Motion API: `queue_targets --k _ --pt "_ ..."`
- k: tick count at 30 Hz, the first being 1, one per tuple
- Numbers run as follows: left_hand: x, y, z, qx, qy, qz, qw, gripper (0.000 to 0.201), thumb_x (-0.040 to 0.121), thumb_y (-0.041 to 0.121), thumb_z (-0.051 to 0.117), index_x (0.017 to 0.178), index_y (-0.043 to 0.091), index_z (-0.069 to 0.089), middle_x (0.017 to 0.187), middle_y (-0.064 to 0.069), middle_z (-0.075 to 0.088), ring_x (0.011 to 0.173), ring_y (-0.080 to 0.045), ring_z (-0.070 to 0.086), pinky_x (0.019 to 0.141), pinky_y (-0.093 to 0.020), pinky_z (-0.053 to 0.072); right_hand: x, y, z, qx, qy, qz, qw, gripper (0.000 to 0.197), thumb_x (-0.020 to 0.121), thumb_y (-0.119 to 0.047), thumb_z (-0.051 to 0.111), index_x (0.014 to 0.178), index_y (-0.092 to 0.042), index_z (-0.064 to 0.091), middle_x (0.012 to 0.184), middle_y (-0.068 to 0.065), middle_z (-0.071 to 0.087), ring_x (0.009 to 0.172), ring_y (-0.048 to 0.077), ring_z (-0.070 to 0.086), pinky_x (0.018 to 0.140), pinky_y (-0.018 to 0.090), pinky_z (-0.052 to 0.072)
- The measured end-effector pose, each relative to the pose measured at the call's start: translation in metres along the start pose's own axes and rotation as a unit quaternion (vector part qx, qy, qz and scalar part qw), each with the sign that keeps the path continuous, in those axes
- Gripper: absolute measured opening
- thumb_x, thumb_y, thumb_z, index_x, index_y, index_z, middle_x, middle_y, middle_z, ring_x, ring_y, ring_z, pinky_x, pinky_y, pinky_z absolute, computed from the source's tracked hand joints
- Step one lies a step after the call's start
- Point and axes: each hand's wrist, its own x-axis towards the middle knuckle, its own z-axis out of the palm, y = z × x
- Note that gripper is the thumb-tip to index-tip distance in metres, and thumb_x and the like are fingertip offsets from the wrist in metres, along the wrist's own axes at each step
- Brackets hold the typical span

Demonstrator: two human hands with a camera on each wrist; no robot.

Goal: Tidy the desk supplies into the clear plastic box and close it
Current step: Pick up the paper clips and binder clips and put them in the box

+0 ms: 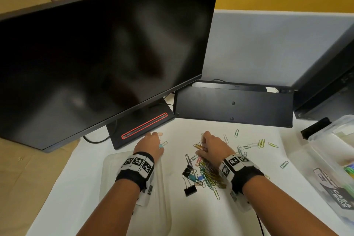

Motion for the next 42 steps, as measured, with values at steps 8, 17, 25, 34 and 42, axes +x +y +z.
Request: queue_targets --k 8,17,25,34,42 --pt "-0.015 -0.004 -0.009 -0.112 0.019 0.026 0.993 0.020 0.086 0.020 0.063 0.101 0.008 0.057 0.106 -0.004 0.064 0.096 -0.020 0.062 0.080 -0.024 0.048 -0.027 0.019 -0.004 -0.057 -0.007 -0.034 0.998 0.013 0.090 -0.031 0.056 0.086 -0.018 0.055 0.093 -0.001 0.058 0.082 0.013 0.057 0.080 0.028 0.052" --pt "-0.018 -0.015 -0.007 -0.244 0.007 0.036 0.969 0.016 0.094 0.022 0.050 0.103 0.013 0.059 0.099 0.002 0.058 0.089 -0.015 0.056 0.080 -0.026 0.043 -0.011 -0.007 -0.028 -0.179 0.012 -0.122 0.976 0.033 0.091 -0.017 0.050 0.123 -0.022 0.044 0.112 0.002 0.056 0.100 0.020 0.055 0.080 0.031 0.051" --pt "0.011 -0.005 -0.021 -0.249 0.031 -0.056 0.966 0.016 0.096 0.023 0.039 0.092 0.009 0.046 0.086 -0.008 0.051 0.079 -0.022 0.048 0.071 -0.033 0.038 0.009 -0.006 -0.010 -0.174 -0.002 -0.156 0.972 0.019 0.095 -0.025 0.045 0.111 -0.015 0.045 0.105 0.005 0.054 0.093 0.023 0.055 0.074 0.031 0.045" --pt "0.032 0.016 -0.010 0.070 0.028 -0.060 0.995 0.058 0.088 0.041 0.056 0.129 0.003 0.042 0.119 -0.013 0.057 0.106 -0.030 0.060 0.084 -0.039 0.051 -0.025 0.020 -0.013 0.674 -0.023 0.056 0.736 0.024 0.086 -0.024 0.042 0.072 -0.009 0.054 0.066 0.008 0.054 0.056 0.019 0.042 0.049 0.025 0.039" --pt "0.025 0.025 -0.007 0.123 0.054 -0.070 0.989 0.032 0.090 0.029 0.056 0.112 0.007 0.054 0.104 -0.010 0.066 0.095 -0.027 0.065 0.076 -0.035 0.053 -0.076 0.048 -0.056 0.719 0.019 0.089 0.689 0.020 0.085 0.006 0.036 0.083 -0.005 0.053 0.064 0.007 0.051 0.048 0.013 0.044 0.043 0.018 0.038"
